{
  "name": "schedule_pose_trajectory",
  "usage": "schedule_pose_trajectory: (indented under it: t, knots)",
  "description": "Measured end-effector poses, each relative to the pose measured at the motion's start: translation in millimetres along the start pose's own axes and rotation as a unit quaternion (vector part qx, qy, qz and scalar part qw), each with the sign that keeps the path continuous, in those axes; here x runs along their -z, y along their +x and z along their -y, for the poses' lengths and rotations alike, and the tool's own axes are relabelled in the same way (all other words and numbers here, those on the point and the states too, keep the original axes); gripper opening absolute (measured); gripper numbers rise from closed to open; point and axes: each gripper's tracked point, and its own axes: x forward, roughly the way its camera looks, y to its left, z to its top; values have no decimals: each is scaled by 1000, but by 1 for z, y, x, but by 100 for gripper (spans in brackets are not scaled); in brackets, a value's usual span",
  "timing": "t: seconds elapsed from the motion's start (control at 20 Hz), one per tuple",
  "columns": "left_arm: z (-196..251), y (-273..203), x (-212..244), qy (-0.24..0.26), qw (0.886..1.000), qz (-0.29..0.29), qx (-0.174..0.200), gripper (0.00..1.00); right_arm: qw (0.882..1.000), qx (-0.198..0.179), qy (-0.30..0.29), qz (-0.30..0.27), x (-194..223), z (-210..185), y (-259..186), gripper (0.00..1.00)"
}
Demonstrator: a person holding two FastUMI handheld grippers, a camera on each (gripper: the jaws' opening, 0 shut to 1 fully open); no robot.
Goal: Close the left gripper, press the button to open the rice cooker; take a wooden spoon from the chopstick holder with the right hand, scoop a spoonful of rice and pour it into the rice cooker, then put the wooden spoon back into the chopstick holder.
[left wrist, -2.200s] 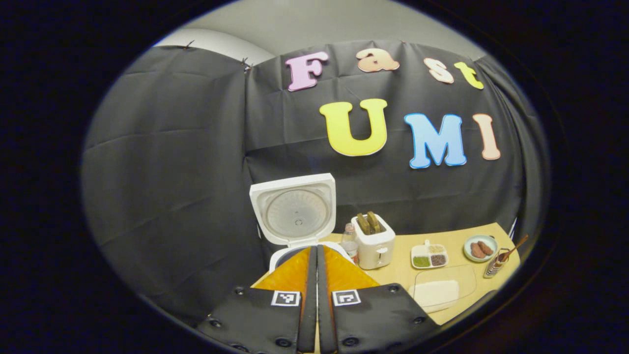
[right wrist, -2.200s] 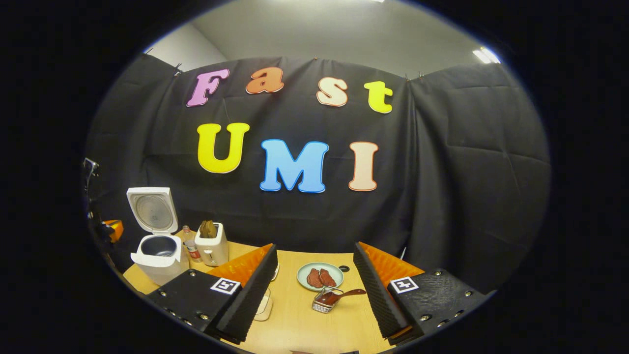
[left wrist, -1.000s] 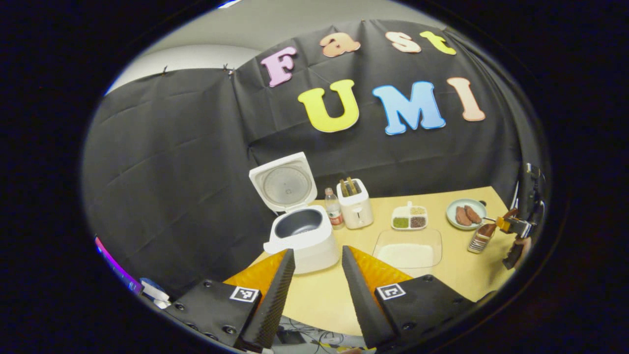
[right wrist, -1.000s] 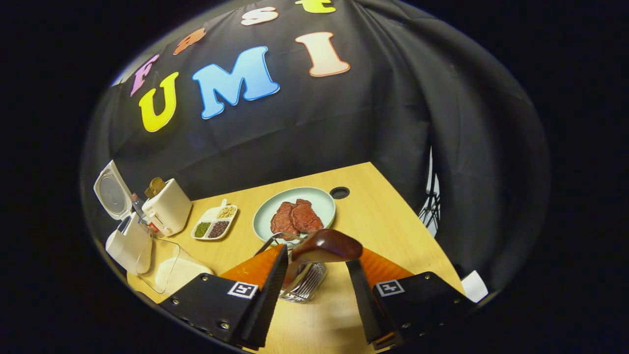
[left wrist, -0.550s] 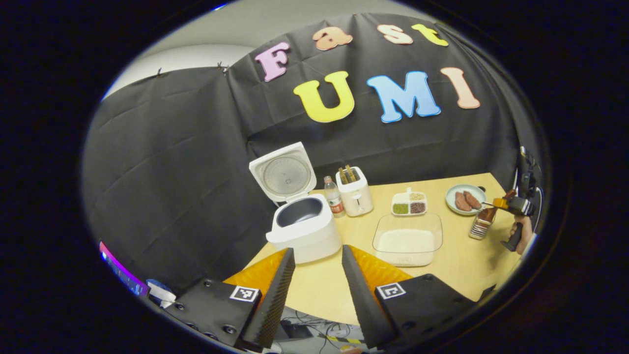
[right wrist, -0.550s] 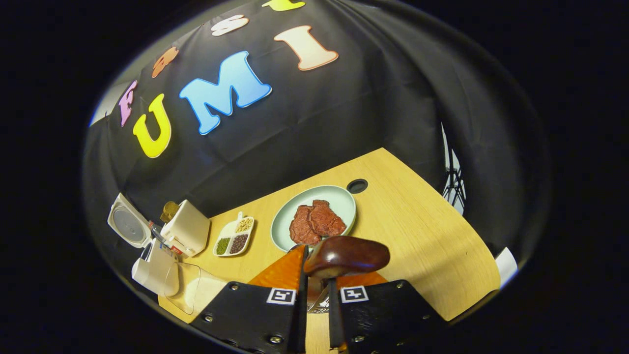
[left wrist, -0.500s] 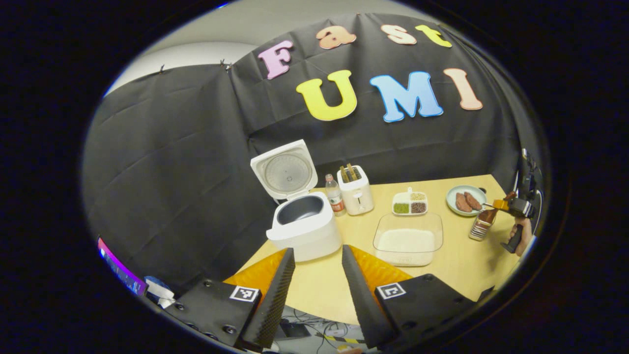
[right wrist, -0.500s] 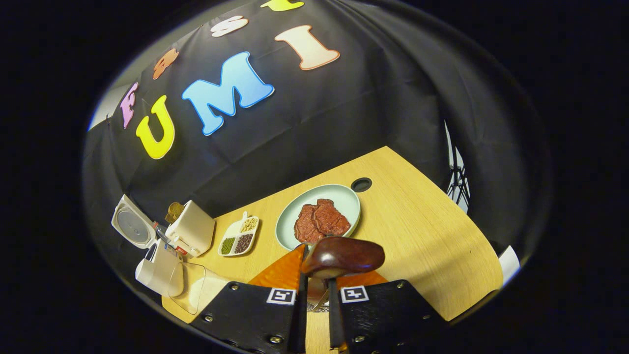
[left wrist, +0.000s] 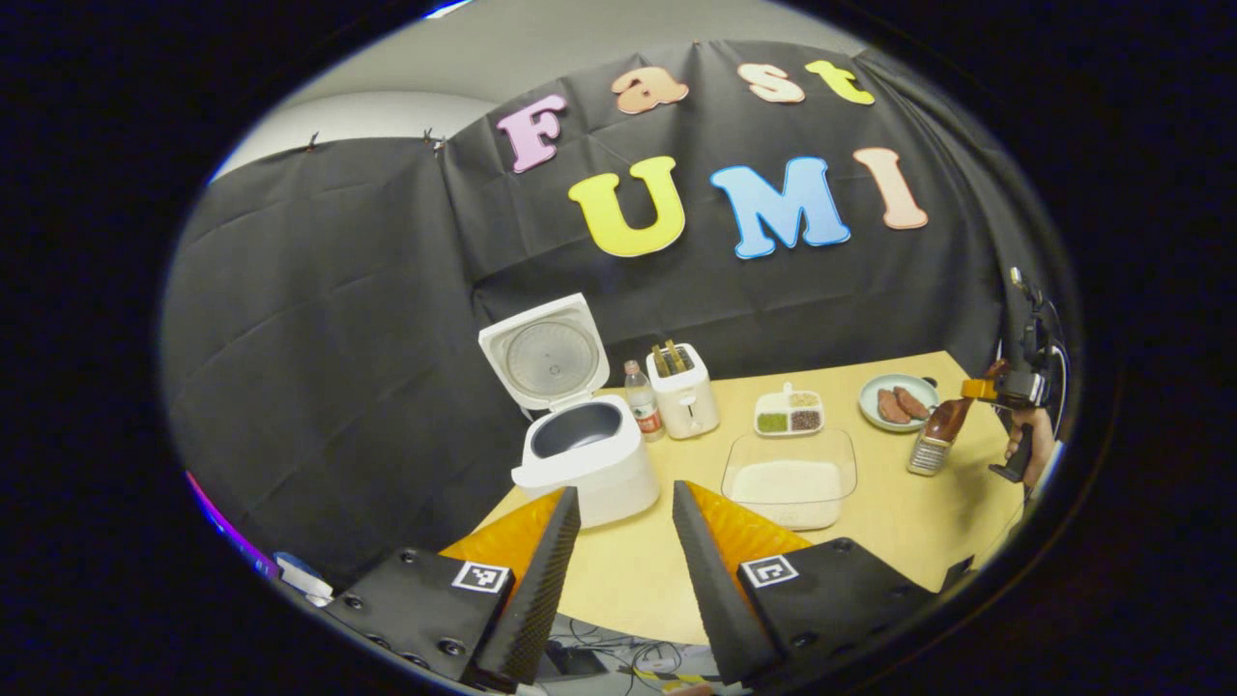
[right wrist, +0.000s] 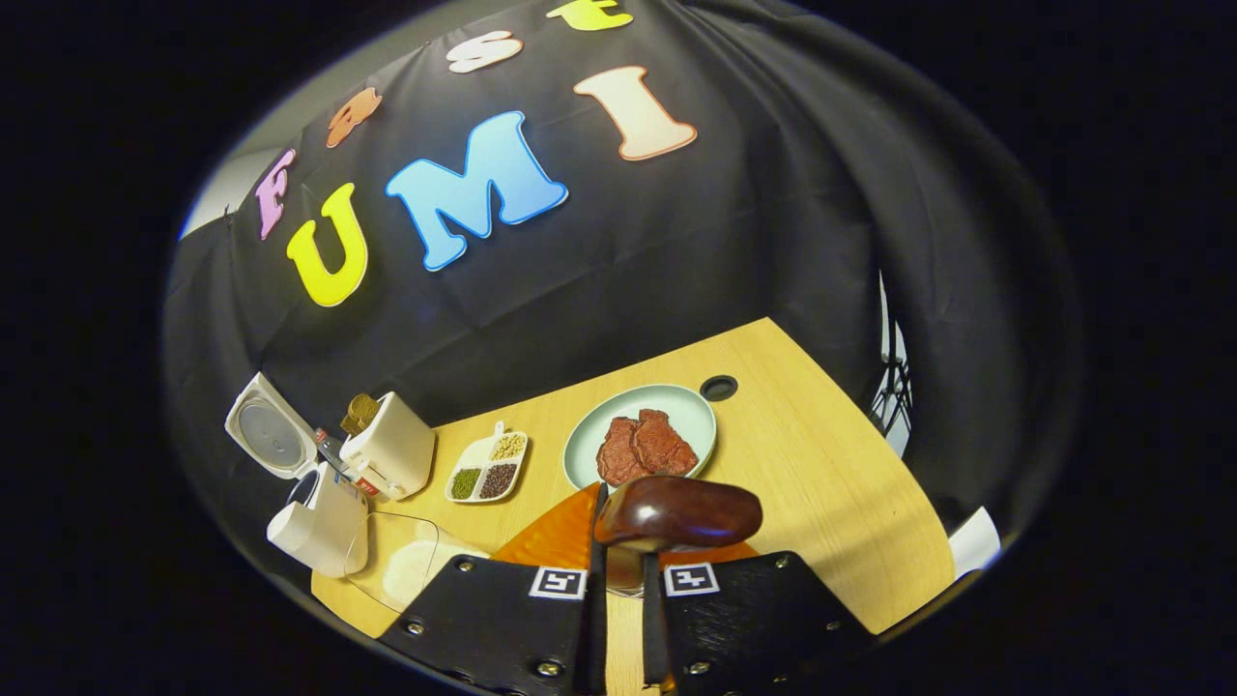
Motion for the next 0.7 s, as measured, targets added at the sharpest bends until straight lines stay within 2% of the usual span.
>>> schedule_pose_trajectory:
  t: [0.1, 0.15, 0.2, 0.25, 0.5, 0.65, 0.7]
  knots:
    - [-16, 3, 2, -18, 1000, 10, 5, 72, 1000, 8, -10, 1, -9, -5, -10, 15]
    - [-24, 4, 1, -25, 999, 18, 6, 67, 1000, 12, -13, 2, -14, -10, -17, 15]
    - [-35, 4, 1, -34, 999, 27, 9, 77, 1000, 15, -18, 3, -17, -17, -25, 15]
    - [-45, 6, 2, -43, 998, 35, 12, 77, 1000, 16, -24, 2, -19, -26, -33, 15]
    - [-119, 15, 11, -107, 992, 59, 22, 77, 997, 18, -72, -14, -5, -82, -66, 15]
    - [-162, 13, 18, -105, 991, 86, 19, 77, 996, 2, -85, -12, 5, -134, -76, 15]
    - [-172, 12, 23, -101, 990, 92, 21, 68, 996, -3, -91, -15, 11, -151, -77, 15]
